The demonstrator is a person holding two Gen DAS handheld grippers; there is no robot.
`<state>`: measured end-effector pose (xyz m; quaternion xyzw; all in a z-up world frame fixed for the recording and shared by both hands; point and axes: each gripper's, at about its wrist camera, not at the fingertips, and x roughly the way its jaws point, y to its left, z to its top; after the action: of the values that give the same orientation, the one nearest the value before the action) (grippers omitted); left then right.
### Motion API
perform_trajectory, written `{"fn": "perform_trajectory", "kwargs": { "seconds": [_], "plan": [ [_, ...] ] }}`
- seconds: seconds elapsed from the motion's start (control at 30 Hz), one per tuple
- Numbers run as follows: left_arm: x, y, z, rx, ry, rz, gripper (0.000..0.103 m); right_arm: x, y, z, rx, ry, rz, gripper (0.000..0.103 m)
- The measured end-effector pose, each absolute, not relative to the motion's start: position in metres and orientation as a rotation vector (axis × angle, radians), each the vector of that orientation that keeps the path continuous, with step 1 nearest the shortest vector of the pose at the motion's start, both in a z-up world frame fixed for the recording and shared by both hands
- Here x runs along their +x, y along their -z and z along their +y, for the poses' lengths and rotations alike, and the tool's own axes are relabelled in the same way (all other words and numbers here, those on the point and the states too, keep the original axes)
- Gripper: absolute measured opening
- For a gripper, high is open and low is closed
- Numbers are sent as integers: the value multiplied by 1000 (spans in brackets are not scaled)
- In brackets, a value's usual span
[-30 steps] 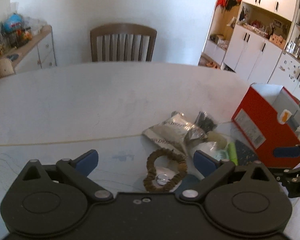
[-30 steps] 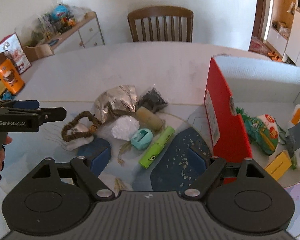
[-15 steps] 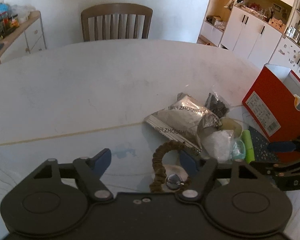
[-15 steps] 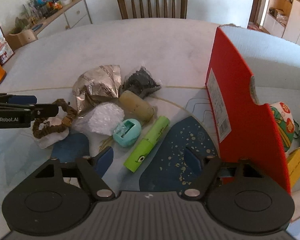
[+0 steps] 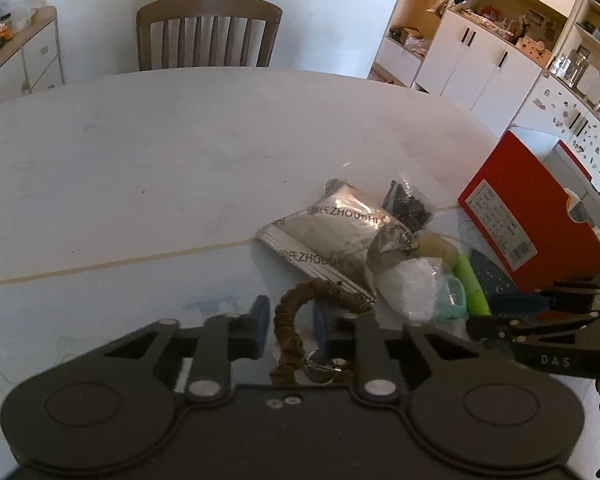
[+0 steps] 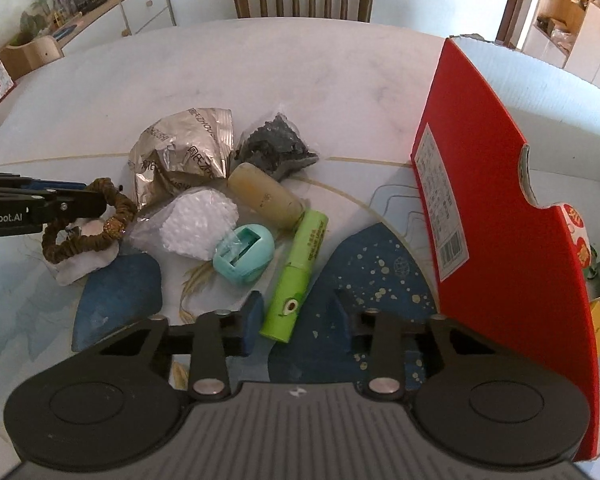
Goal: Organize objects
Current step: 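Grasp the brown bead bracelet with the left tool while the right tool grasps the lime-green tube, then lift and carry the bracelet and green tube over the shoebox with both tools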
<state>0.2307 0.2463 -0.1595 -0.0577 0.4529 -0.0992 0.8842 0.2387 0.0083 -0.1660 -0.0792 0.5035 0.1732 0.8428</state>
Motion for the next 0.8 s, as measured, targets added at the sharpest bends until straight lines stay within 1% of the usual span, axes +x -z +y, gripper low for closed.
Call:
{"fn": "perform_trajectory", "kwargs": {
  "seconds": [0.03,0.07,0.13,0.47,0.8],
  "plan": [
    [231,159,246,-124,209,942,12,239,166,8,-166,-362,1065,29],
    [231,158,245,-128,211,940,11,240,166,7,-163,-361,1067,23],
    [230,156,244,-141,219,946,8,240,166,6,-165,-354,1068,17],
    [218,139,238,-154,214,920,6,231,153,-6,-137,-338,1062,15],
    [188,97,222,-213,263,841,6,201,108,-34,-44,-374,1008,15]
  ]
}}
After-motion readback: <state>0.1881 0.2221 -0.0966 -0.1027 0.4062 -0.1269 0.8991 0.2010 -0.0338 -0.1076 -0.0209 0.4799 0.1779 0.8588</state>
